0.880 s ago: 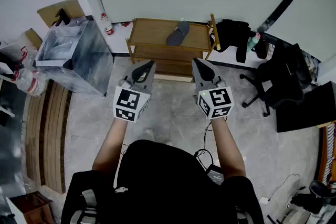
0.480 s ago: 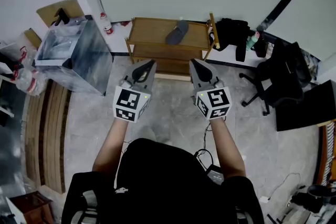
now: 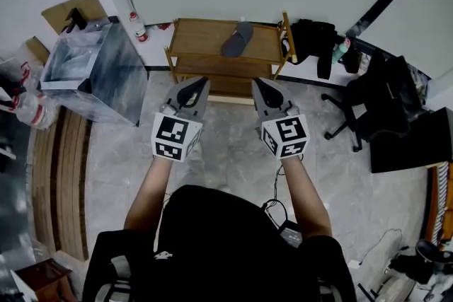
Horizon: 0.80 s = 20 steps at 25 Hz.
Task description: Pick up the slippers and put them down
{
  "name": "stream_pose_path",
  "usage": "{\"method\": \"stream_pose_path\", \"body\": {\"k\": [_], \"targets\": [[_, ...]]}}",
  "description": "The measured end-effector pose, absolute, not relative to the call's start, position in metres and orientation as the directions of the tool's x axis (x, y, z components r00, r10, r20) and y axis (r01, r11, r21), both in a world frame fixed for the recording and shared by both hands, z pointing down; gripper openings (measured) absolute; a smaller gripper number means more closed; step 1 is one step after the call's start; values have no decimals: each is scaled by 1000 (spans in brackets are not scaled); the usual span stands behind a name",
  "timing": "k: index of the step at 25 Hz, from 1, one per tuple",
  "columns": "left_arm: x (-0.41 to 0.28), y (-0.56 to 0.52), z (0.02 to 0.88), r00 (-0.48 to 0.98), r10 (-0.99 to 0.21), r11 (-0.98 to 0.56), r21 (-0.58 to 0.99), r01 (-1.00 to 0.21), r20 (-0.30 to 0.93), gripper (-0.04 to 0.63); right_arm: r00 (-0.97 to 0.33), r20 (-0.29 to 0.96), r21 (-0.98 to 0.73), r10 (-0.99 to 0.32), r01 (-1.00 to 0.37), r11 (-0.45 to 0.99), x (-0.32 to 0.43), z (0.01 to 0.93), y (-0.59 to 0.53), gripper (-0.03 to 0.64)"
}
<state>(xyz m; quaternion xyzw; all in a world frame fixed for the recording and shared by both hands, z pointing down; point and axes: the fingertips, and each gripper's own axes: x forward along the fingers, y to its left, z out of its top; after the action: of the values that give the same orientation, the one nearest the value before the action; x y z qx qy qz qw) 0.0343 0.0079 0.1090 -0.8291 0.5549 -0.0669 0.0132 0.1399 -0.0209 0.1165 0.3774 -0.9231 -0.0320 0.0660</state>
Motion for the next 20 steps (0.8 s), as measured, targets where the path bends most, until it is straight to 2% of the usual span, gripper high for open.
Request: {"method": "stream_pose_path", "body": {"k": [20], "targets": [[-60, -168, 105, 434, -895, -441, -55, -896, 105, 8, -674, 151, 98, -723, -717, 690, 45, 119, -191, -9]]}}
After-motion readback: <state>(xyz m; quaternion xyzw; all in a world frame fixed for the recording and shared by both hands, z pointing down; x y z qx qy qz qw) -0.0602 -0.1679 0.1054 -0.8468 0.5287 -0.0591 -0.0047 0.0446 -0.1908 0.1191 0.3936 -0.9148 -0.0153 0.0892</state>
